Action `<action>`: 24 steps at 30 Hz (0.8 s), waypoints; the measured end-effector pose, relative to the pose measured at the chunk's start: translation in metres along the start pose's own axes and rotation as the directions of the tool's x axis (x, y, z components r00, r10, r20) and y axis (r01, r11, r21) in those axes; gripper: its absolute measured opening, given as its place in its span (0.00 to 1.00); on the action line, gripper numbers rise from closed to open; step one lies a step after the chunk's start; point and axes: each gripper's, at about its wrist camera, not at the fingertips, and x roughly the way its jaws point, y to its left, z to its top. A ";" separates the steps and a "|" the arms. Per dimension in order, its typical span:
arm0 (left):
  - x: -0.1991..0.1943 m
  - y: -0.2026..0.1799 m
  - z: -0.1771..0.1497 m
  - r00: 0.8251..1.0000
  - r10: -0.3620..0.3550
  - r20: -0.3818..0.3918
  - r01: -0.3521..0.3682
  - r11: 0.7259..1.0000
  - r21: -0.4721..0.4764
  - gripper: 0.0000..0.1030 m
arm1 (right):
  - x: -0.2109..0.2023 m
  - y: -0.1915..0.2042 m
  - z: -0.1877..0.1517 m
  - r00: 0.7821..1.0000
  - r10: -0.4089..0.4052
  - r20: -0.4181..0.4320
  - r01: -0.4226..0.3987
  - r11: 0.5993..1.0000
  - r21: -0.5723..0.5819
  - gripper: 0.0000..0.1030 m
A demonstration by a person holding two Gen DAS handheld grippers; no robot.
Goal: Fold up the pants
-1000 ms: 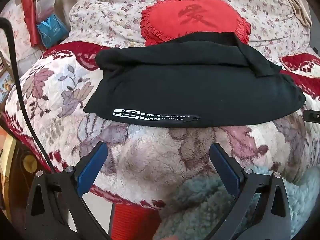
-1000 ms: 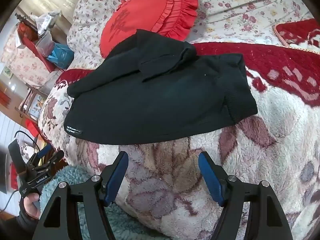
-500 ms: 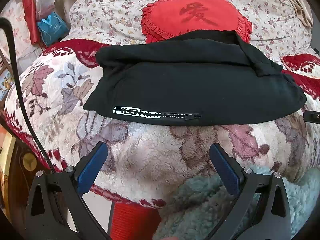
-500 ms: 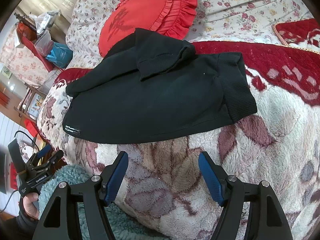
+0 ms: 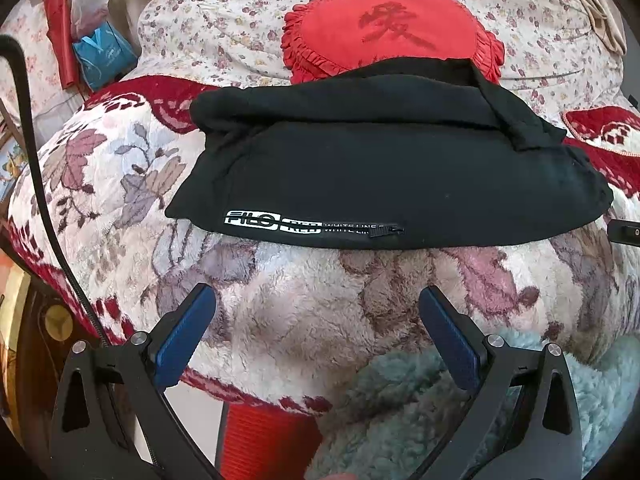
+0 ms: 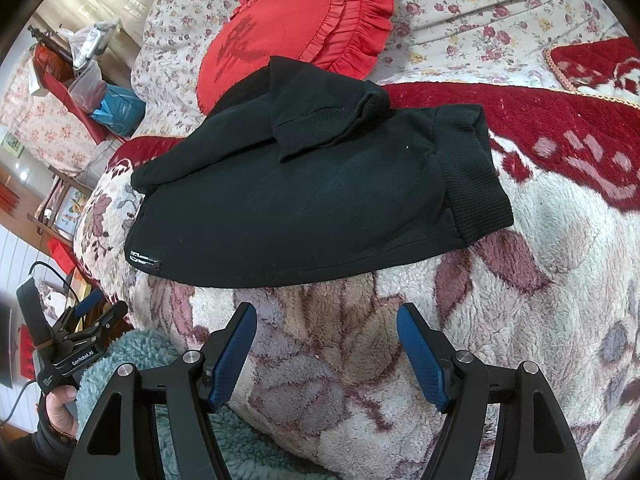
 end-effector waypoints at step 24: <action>0.002 -0.001 -0.002 1.000 -0.001 -0.012 0.001 1.000 0.004 0.99 | -0.059 0.027 0.000 0.903 -0.112 0.415 0.207 0.960 -0.190 0.67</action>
